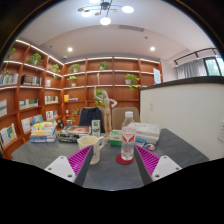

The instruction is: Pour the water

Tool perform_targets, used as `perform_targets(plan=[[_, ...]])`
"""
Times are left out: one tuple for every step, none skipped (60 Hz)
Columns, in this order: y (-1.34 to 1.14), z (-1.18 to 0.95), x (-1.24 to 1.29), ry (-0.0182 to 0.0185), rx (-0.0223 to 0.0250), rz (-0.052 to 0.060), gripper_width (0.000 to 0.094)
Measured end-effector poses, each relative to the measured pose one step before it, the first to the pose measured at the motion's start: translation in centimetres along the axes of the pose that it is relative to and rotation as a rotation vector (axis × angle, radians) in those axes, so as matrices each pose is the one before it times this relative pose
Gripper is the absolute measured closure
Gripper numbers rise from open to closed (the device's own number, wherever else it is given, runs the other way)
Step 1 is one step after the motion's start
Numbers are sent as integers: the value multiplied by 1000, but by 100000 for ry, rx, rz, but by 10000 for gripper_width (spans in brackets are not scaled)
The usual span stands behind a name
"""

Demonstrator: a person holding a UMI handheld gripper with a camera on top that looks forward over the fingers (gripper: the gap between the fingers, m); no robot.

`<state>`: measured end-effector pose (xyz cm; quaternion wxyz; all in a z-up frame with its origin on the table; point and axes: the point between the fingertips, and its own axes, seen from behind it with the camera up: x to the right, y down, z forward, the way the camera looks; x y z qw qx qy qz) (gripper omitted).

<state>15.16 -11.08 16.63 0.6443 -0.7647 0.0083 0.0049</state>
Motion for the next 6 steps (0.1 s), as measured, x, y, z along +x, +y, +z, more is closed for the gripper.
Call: perform_targets(plan=[[-134, -47, -111, -124, 125, 314, 81], [-139, -8, -141, -240, 31, 460, 81], [-99, -20, -156, -299, -46, 453, 81], [-90, -12, -168, -381, -46, 382, 80], [-110, 15, -191, -483, -1, 341, 81], [-127, 18, -220, -489, 97, 233, 80]])
